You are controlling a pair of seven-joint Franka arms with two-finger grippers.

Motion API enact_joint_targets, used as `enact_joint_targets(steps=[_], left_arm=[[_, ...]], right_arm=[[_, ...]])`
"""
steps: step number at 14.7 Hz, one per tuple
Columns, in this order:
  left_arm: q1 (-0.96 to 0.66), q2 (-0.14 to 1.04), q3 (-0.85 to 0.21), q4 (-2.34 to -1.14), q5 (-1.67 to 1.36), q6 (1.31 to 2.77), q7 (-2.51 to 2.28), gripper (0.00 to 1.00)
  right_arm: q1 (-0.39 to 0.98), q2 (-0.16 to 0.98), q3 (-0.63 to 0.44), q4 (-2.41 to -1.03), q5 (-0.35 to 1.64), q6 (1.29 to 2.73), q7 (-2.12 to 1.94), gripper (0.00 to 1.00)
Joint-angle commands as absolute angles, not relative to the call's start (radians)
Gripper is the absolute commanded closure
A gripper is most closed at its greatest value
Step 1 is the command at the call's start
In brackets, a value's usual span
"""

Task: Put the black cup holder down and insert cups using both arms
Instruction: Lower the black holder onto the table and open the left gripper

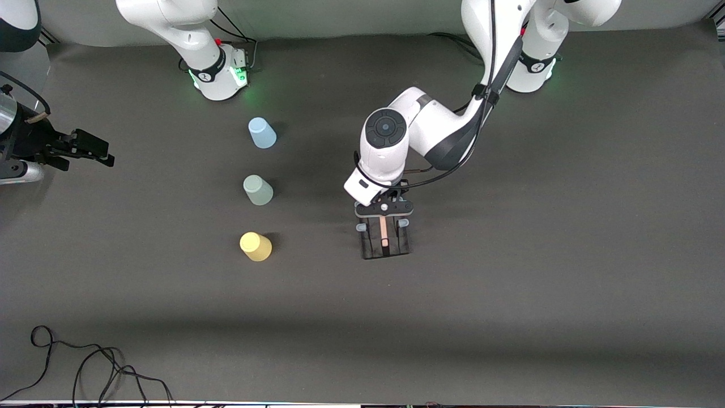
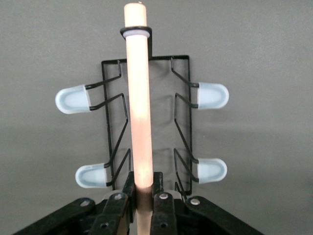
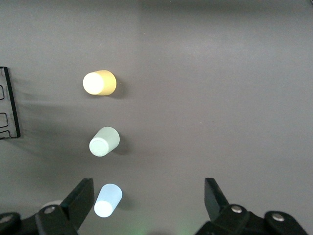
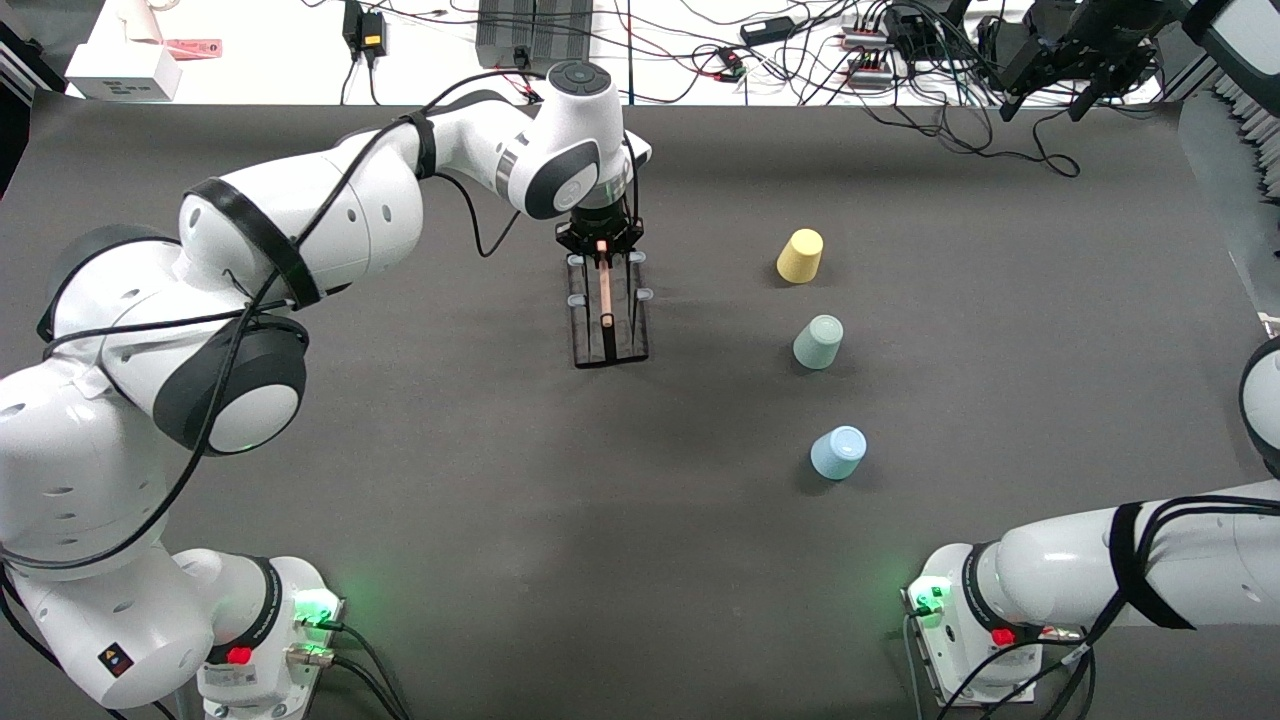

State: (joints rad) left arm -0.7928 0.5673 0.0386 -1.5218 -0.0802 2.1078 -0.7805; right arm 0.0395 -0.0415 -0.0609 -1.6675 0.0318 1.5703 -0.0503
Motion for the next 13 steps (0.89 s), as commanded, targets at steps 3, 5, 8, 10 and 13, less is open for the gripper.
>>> enact_joint_targets(steps=[3, 5, 8, 10, 13], left_arm=[[-0.805, 0.558, 0.048, -1.513, -0.080, 2.112, -0.752, 0.02], [-0.790, 0.549, 0.048, -1.499, -0.081, 2.096, -0.712, 0.00], [-0.743, 0.487, 0.052, -1.493, -0.092, 2.025, -0.689, 0.00], [-0.717, 0.439, 0.054, -1.473, -0.086, 1.965, -0.680, 0.00], [-0.652, 0.368, 0.064, -1.466, -0.063, 1.899, -0.615, 0.00]], right_arm=[[0.034, -0.049, -0.055, -1.672, 0.012, 1.574, -0.035, 0.00], [0.034, -0.049, -0.055, -1.672, 0.012, 1.574, -0.035, 0.00], [0.031, -0.046, -0.055, -1.667, 0.012, 1.575, -0.043, 0.00], [0.034, -0.041, -0.055, -1.671, 0.023, 1.582, -0.034, 0.00], [0.035, -0.040, -0.054, -1.680, 0.063, 1.606, -0.017, 0.00]])
